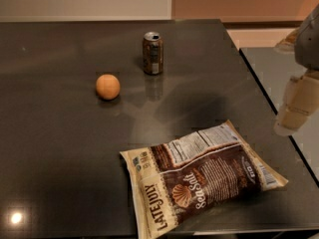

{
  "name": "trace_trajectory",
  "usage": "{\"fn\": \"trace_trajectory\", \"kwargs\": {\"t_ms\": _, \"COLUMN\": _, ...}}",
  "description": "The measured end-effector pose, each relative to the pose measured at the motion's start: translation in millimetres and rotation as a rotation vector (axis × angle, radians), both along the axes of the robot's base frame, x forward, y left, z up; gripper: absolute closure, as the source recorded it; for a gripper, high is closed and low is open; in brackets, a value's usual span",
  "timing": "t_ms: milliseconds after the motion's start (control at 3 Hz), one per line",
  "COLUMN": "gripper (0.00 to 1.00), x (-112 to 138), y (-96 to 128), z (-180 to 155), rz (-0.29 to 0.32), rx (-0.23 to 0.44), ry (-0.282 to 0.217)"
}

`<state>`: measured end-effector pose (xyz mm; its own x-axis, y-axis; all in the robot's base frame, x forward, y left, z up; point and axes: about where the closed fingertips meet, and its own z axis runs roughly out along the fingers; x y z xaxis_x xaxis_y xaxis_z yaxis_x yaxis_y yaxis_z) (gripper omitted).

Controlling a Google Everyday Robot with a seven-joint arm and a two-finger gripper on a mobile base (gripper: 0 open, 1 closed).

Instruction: Move brown chip bag near orange can

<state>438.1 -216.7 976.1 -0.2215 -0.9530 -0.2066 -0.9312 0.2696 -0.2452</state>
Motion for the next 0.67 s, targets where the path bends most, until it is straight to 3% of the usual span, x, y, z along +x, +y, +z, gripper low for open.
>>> {"fn": "trace_trajectory", "kwargs": {"t_ms": 667, "gripper": 0.00, "x": 0.0, "y": 0.0, "z": 0.0, "rz": 0.000, "rx": 0.000, "ry": 0.000}}
